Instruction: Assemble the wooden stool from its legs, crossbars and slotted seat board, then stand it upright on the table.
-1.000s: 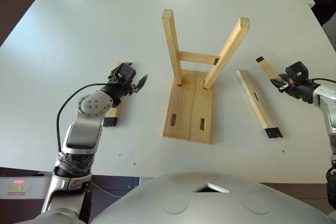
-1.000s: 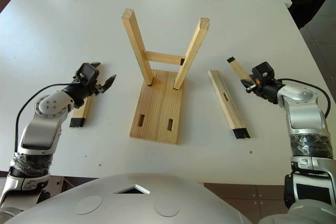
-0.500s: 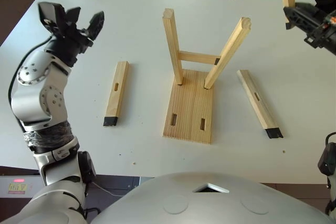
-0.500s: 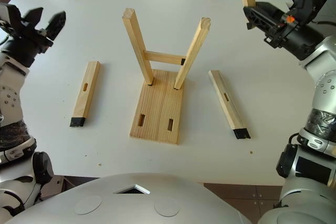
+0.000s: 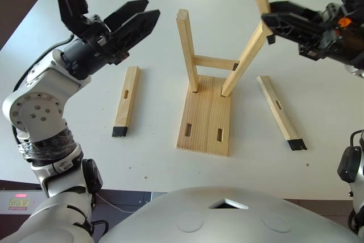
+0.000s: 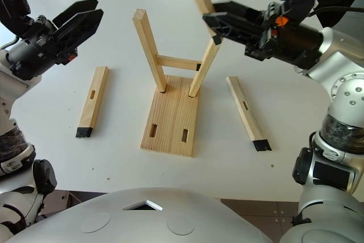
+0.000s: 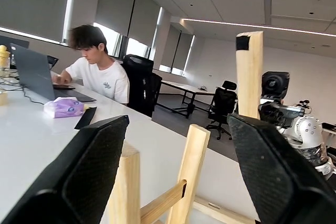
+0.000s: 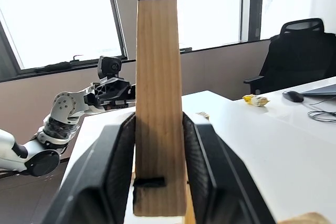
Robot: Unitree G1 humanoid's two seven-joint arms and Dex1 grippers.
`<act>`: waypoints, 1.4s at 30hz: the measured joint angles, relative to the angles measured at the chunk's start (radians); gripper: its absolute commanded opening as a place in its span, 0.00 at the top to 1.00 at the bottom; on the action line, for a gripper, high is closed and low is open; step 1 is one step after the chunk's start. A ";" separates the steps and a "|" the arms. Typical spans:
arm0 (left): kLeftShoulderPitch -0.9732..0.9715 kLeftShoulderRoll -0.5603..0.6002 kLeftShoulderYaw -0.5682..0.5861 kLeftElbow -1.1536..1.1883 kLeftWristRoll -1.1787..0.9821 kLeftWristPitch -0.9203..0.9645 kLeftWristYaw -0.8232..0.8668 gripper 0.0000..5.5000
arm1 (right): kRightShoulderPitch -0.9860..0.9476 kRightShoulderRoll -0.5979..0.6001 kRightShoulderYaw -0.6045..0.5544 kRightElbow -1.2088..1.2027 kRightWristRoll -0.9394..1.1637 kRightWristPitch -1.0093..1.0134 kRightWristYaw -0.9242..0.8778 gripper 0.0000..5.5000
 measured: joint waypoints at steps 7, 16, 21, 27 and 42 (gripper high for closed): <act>-0.029 -0.084 -0.135 -0.067 -0.070 -0.003 0.057 0.37 | 0.005 0.050 0.111 0.035 -0.002 0.012 0.020 0.76; -0.069 -0.089 -0.186 -0.050 -0.188 0.005 0.088 0.37 | -0.026 0.051 0.162 0.051 0.005 0.027 0.117 0.76; -0.044 -0.054 -0.232 -0.077 -0.188 0.019 0.047 0.37 | -0.033 0.042 0.163 0.047 0.008 0.039 0.150 0.76; -0.031 -0.035 -0.266 -0.086 -0.171 0.020 0.035 0.37 | -0.043 0.014 0.199 0.037 0.005 0.066 0.197 0.76; -0.019 -0.021 -0.291 -0.115 -0.136 -0.014 0.020 0.37 | -0.040 0.017 0.234 0.022 0.003 0.073 0.204 0.76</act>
